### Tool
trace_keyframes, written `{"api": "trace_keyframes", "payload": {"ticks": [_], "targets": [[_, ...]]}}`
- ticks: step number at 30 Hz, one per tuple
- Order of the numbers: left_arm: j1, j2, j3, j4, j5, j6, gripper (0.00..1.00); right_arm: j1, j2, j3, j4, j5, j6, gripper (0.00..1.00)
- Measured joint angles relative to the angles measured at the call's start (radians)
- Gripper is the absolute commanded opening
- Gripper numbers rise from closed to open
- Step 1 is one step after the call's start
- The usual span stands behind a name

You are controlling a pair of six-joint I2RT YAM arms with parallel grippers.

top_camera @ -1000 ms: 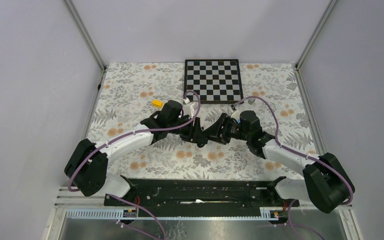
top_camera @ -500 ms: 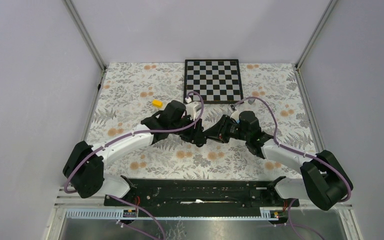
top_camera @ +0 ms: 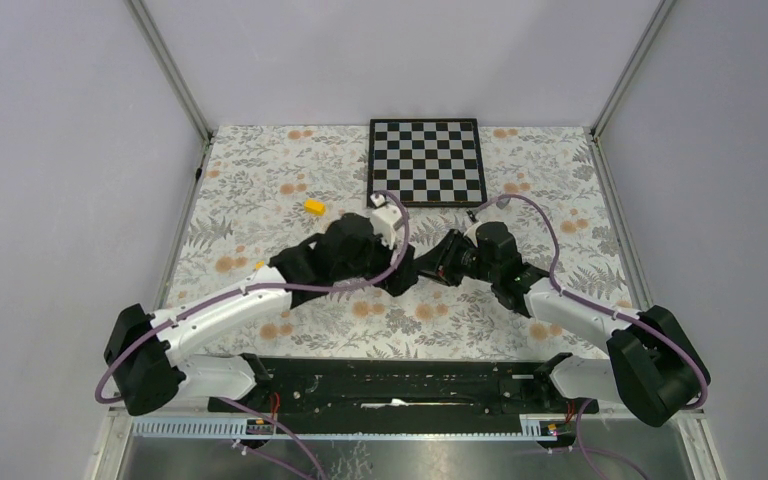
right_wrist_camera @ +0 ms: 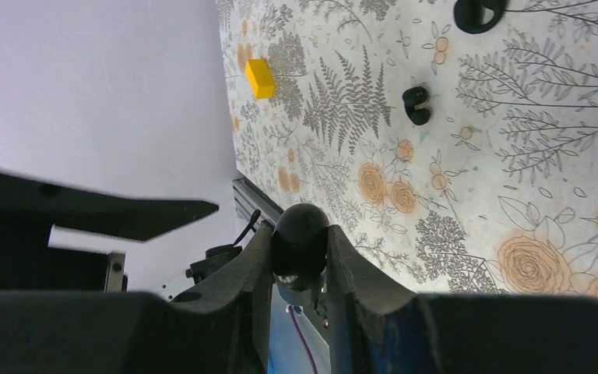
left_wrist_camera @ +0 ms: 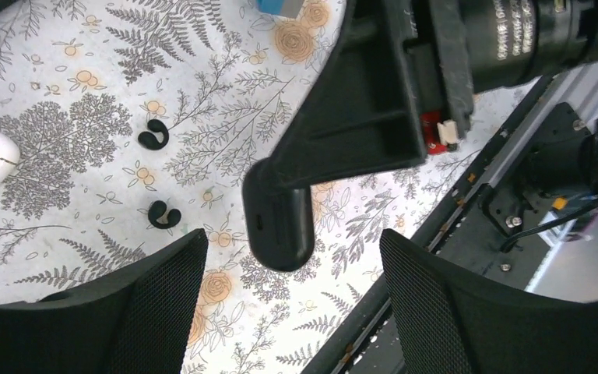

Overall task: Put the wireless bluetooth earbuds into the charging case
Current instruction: Pick up the charging case at the center of the board.

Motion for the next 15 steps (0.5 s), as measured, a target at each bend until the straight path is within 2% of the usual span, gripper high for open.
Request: {"api": "trace_keyframes", "payload": {"ticks": [8,15], "targets": [[-0.282,0.032,0.009,-0.026,-0.349,0.124,0.80,0.000,-0.010,0.010,-0.057,0.062,0.024,0.00],[-0.337,0.070,0.009,-0.012,-0.522,0.188,0.75,0.000,-0.012,0.015,-0.050,0.070,0.054,0.00]]}}
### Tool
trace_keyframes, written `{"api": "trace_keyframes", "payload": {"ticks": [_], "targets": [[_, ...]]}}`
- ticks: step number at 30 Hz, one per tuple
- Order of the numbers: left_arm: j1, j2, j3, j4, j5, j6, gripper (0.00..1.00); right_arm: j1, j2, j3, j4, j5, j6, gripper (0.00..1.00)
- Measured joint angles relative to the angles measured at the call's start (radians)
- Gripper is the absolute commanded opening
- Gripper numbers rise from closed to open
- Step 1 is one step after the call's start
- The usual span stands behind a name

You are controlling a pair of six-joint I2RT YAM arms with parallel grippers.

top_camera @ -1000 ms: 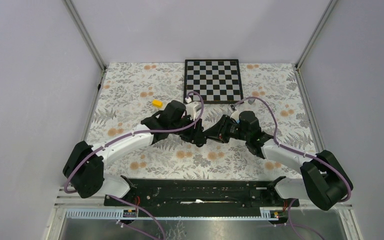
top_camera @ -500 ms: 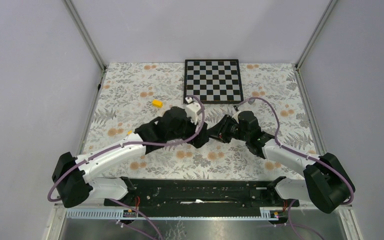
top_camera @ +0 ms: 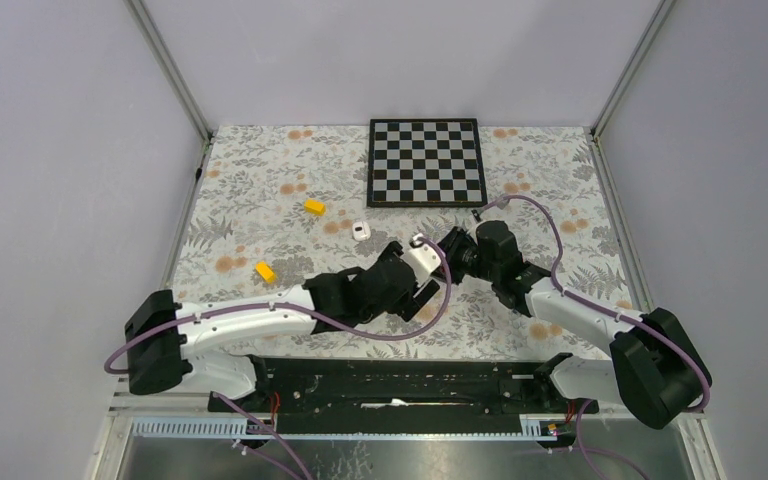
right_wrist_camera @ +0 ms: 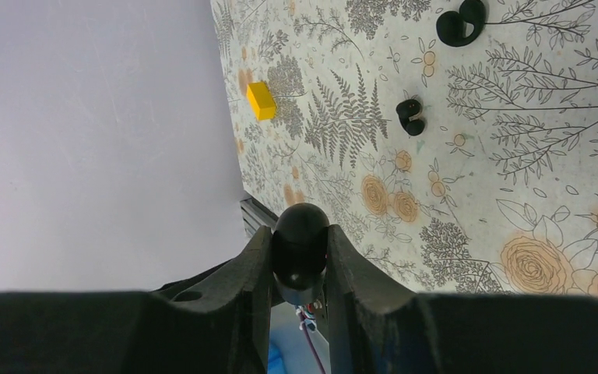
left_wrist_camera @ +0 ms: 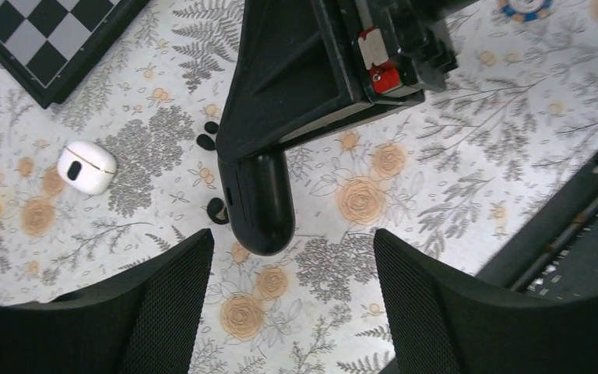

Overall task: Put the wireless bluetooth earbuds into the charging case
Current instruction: Pick up the charging case at the center of the board.

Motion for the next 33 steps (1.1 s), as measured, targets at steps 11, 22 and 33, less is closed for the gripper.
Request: {"api": "trace_keyframes", "payload": {"ticks": [11,22,33], "targets": [[-0.021,0.070,-0.016,0.047,-0.132,0.055,0.59,0.000,-0.003,0.000,0.011,0.000,0.013,0.00],[-0.021,0.122,-0.016,0.077,-0.204,0.080,0.46,0.000,-0.018,0.000,0.026,-0.002,0.024,0.00],[-0.039,0.144,-0.015,0.074,-0.280,0.122,0.00,0.000,-0.022,-0.005,0.021,0.016,0.052,0.08]]}}
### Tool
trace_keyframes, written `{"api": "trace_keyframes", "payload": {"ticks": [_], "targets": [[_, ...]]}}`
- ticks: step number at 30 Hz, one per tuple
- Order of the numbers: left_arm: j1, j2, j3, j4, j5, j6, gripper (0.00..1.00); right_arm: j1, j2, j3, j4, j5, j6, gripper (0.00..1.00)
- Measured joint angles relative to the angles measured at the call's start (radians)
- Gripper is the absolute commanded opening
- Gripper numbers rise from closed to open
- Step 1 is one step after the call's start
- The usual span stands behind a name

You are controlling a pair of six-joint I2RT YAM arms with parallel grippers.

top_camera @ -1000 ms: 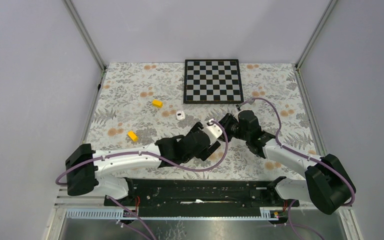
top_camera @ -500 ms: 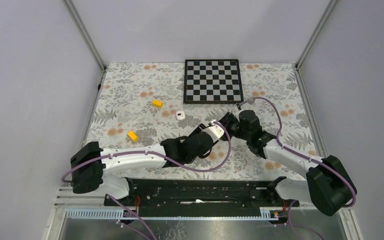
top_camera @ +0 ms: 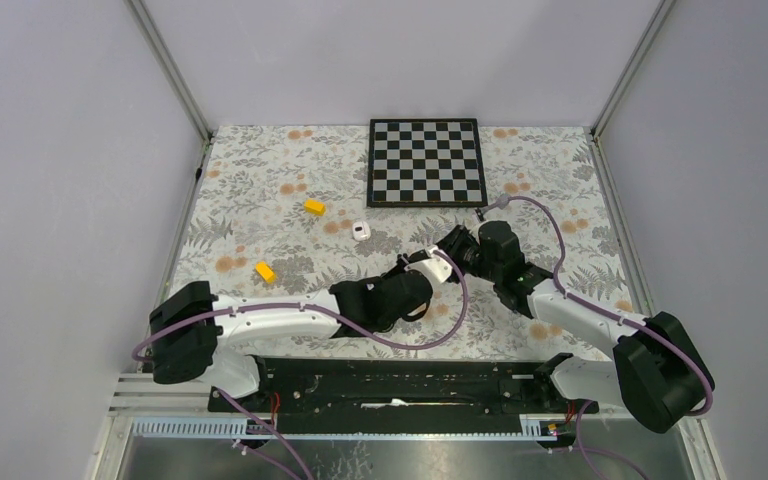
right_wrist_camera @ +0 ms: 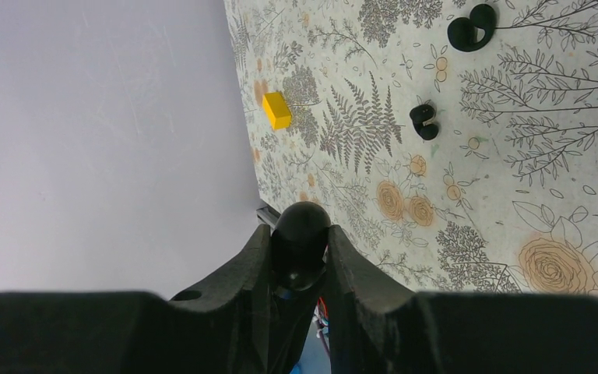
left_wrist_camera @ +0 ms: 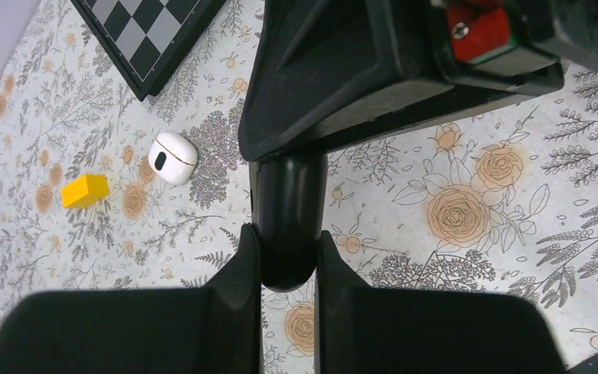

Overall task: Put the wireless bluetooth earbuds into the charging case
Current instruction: Pick up the charging case at the center of the board.

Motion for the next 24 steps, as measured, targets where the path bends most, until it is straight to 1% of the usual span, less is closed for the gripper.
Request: {"api": "trace_keyframes", "payload": {"ticks": [1,2,5,8,12,17,21,24], "targets": [[-0.002,0.003,0.000,-0.001,-0.001,0.004,0.00,0.000,0.000,-0.001,0.000,0.001,0.002,0.22],[-0.002,0.005,0.000,0.000,-0.001,0.004,0.00,0.000,0.000,-0.002,0.000,0.002,0.002,0.40],[-0.002,0.005,0.000,0.000,0.006,0.003,0.00,0.000,0.000,-0.005,0.001,0.002,0.004,0.51],[-0.001,0.005,0.000,-0.007,0.025,-0.010,0.00,0.000,-0.004,-0.006,0.005,0.000,0.002,0.66],[-0.001,0.004,0.000,-0.021,0.055,-0.029,0.00,-0.007,-0.018,-0.006,0.004,-0.001,-0.002,0.83],[-0.001,-0.007,0.000,-0.058,0.107,-0.049,0.00,-0.048,-0.049,-0.006,-0.004,-0.001,-0.022,0.99],[0.013,-0.030,0.000,-0.095,0.184,-0.068,0.00,-0.106,-0.084,-0.008,-0.036,0.000,-0.054,1.00],[0.063,-0.060,0.000,-0.118,0.294,-0.094,0.00,-0.160,-0.119,-0.010,-0.082,0.004,-0.085,1.00]]}}
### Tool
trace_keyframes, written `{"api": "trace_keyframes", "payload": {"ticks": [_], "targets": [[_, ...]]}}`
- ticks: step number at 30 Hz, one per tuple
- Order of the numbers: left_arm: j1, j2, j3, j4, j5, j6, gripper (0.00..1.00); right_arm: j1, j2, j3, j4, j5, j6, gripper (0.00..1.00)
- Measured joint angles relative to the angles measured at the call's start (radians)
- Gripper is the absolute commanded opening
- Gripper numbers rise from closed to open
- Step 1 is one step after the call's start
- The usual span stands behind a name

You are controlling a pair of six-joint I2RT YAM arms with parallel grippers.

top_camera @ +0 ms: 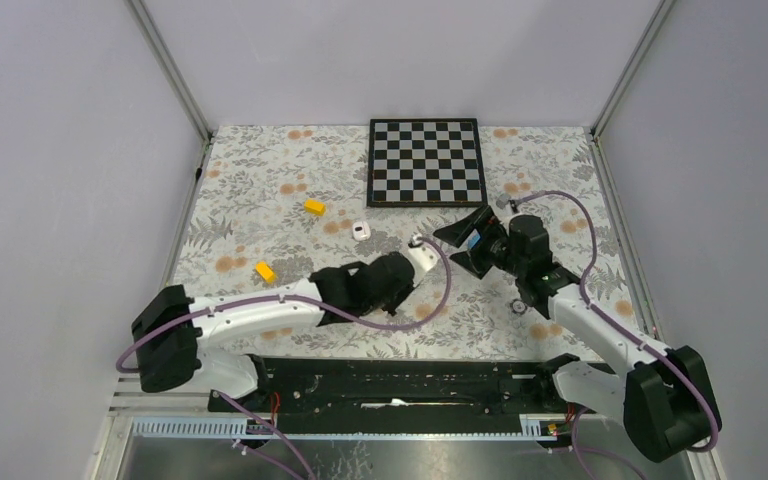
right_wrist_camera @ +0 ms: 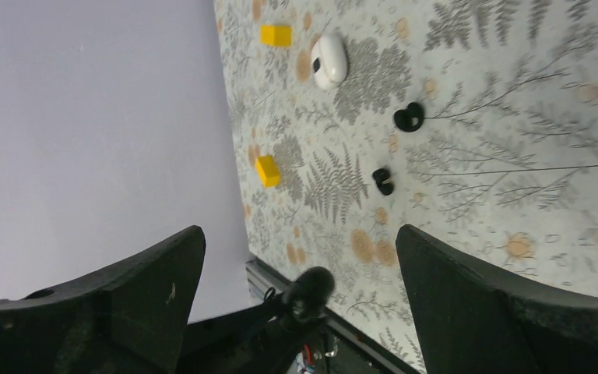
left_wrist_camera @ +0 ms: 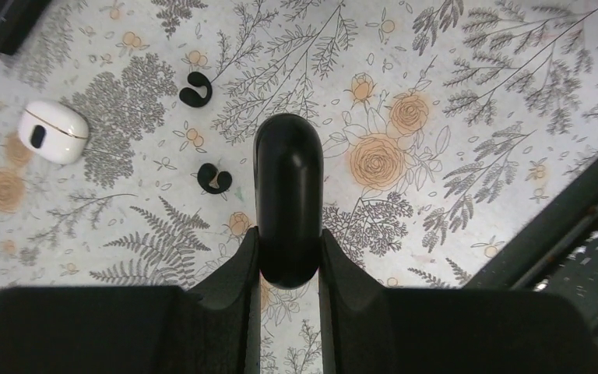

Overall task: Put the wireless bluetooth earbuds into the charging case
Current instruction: Pick up the charging case at the center of the board.

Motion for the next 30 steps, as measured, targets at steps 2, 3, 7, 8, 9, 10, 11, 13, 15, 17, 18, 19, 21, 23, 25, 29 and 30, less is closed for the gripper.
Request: {"api": "trace_keyframes", "payload": {"ticks": [2,3,7,8,9,10,11,13,15,17,18,19,21,23,25,29,30], "targets": [[0.056,-0.024,0.000,-0.011,0.094,-0.021,0.00,-0.028,-0.022,0.000,-0.036,0.010,-0.025,1.00],[0.085,-0.036,0.000,-0.012,0.137,-0.032,0.00,-0.042,-0.036,-0.001,-0.056,0.015,-0.039,1.00],[0.246,-0.102,0.000,-0.008,0.383,-0.089,0.00,-0.080,-0.105,-0.011,-0.117,0.023,-0.101,0.98],[0.294,-0.123,-0.001,-0.003,0.455,-0.108,0.00,-0.085,-0.126,-0.018,-0.119,0.023,-0.120,0.98],[0.344,-0.146,-0.003,0.005,0.527,-0.127,0.00,-0.087,-0.154,-0.030,-0.116,0.020,-0.140,0.99],[0.380,-0.163,-0.006,0.013,0.579,-0.143,0.00,-0.088,-0.183,-0.043,-0.109,0.014,-0.158,0.99],[0.437,-0.187,-0.008,0.026,0.663,-0.170,0.00,-0.089,-0.218,-0.065,-0.084,0.002,-0.177,1.00],[0.503,-0.213,-0.009,0.053,0.775,-0.207,0.00,-0.089,-0.280,-0.111,-0.006,-0.044,-0.206,1.00],[0.557,-0.227,-0.010,0.100,0.907,-0.261,0.00,-0.089,-0.309,-0.148,0.095,-0.112,-0.225,1.00],[0.595,-0.229,-0.016,0.167,1.028,-0.328,0.00,-0.089,-0.297,-0.167,0.204,-0.187,-0.232,1.00],[0.607,-0.229,-0.023,0.200,1.073,-0.359,0.00,-0.089,-0.280,-0.177,0.266,-0.223,-0.229,1.00],[0.621,-0.229,-0.034,0.245,1.126,-0.400,0.00,-0.089,-0.256,-0.189,0.346,-0.258,-0.220,1.00],[0.639,-0.229,-0.059,0.338,1.214,-0.486,0.00,-0.089,-0.221,-0.212,0.462,-0.301,-0.200,1.00],[0.649,-0.227,-0.079,0.421,1.276,-0.565,0.00,-0.084,-0.198,-0.235,0.575,-0.331,-0.181,1.00],[0.653,-0.225,-0.092,0.503,1.321,-0.637,0.00,-0.071,-0.191,-0.238,0.641,-0.342,-0.177,1.00],[0.654,-0.211,-0.121,0.680,1.376,-0.776,0.00,0.014,-0.175,-0.213,0.725,-0.348,-0.209,1.00],[0.654,-0.208,-0.125,0.703,1.381,-0.795,0.00,0.040,-0.165,-0.202,0.740,-0.348,-0.221,1.00]]}}
